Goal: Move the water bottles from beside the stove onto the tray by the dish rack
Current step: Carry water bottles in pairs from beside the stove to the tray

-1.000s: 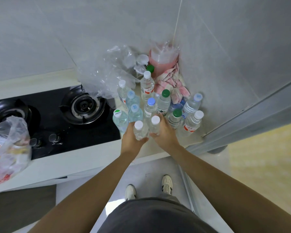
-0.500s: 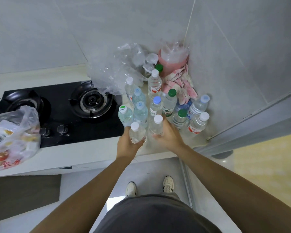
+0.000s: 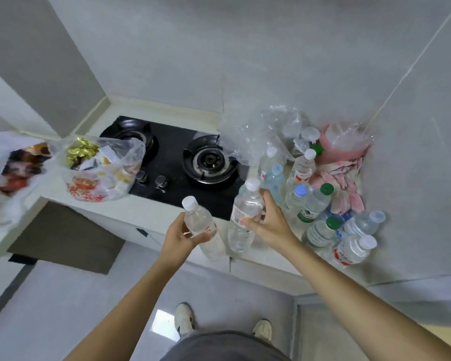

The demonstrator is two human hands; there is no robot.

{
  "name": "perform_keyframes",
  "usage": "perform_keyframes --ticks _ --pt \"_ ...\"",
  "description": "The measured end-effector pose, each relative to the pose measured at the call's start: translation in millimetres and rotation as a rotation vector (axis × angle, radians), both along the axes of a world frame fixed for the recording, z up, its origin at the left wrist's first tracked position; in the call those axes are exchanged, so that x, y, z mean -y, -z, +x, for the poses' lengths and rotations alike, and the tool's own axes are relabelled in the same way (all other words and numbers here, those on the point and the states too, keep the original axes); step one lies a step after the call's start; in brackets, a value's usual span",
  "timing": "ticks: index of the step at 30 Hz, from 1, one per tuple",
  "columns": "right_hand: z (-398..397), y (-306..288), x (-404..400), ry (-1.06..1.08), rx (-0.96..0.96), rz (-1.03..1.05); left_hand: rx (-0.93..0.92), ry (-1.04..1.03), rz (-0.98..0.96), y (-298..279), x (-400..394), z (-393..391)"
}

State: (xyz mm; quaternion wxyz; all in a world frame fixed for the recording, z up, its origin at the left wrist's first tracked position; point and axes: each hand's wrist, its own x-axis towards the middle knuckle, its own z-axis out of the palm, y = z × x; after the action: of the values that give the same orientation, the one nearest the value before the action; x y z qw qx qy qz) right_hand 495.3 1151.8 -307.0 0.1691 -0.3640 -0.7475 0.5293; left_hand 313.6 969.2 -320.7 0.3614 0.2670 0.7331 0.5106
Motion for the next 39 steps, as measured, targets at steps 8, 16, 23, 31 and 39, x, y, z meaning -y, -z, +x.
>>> perform_keyframes --ticks 8,16,23,31,39 --pt "-127.9 -49.0 65.6 -0.160 -0.139 -0.028 -0.040 -0.287 0.189 -48.9 76.1 -82.8" --pt "-276.2 -86.7 179.9 -0.318 -0.203 -0.004 -0.009 -0.504 0.343 -88.9 209.7 -190.6" --pt "-398.6 -108.9 319.5 -0.609 -0.238 0.005 -0.126 -0.722 0.307 -111.6 357.4 -248.5" --pt "-506.5 -113.2 498.4 -0.990 -0.290 -0.046 -0.243 -1.142 0.236 -113.1 525.1 -276.1" --pt "-598.9 -96.6 668.7 -1.304 -0.287 -0.110 -0.352 -1.456 0.069 -121.3 664.2 -307.8"
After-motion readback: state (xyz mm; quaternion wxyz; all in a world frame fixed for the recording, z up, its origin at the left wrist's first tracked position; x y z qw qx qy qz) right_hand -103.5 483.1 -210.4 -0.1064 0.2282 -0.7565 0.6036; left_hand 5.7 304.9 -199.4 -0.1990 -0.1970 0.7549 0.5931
